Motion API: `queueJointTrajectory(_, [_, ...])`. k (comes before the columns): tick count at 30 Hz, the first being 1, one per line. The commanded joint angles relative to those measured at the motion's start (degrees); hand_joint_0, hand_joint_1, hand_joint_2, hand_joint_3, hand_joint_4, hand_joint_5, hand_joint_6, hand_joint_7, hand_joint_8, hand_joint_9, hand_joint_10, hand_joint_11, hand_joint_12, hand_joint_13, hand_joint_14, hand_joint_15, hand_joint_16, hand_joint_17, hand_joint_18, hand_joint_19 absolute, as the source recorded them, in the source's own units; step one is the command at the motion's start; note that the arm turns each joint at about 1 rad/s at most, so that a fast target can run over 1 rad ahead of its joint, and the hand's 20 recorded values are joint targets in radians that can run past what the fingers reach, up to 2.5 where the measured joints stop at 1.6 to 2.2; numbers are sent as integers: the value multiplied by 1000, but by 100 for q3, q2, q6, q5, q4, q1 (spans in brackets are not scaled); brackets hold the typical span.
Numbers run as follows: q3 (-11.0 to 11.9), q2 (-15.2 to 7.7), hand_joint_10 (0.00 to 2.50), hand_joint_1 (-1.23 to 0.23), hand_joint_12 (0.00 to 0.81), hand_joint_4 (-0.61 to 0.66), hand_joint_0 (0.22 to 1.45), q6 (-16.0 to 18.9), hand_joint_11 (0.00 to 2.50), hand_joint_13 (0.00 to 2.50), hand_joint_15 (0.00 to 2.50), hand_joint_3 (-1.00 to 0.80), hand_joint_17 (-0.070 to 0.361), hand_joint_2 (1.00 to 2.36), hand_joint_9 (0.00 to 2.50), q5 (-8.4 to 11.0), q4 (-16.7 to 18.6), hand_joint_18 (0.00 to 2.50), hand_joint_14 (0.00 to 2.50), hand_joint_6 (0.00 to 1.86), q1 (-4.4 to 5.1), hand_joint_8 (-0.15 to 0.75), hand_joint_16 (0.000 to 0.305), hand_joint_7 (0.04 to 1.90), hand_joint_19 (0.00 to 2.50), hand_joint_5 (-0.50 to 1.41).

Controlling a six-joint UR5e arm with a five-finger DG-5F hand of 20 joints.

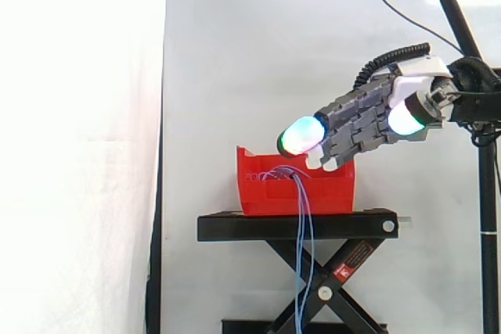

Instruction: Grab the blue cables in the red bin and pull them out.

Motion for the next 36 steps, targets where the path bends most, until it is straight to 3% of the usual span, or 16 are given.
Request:
queueJointTrajectory(1, [26,-5,10,-858,337,101,775,-976,270,319,289,-1000,103,1000,495,3,-54,178,11,7,49,232,46,195,455,497])
queueJointTrajectory(5, [26,-40,10,-853,337,100,774,-1091,269,316,289,-1000,103,1000,491,-15,-28,176,11,7,85,231,46,191,452,496])
queueJointTrajectory(12, [70,-339,10,-851,337,104,774,-1091,261,308,287,-1000,103,1000,494,-85,130,173,11,7,137,232,46,194,455,495])
queueJointTrajectory(22, [105,-365,10,-850,338,106,773,-1108,270,307,287,-1000,103,1000,494,-103,104,173,11,8,225,232,46,197,456,497])
queueJointTrajectory(30, [114,-629,10,-847,338,112,772,-1099,269,307,286,-1000,103,1000,494,-112,148,172,11,7,269,233,46,193,456,499])
queueJointTrajectory(36, [114,-647,10,-845,338,119,771,-1135,274,307,289,-1000,103,1000,495,-138,201,171,11,8,304,233,46,197,456,498])
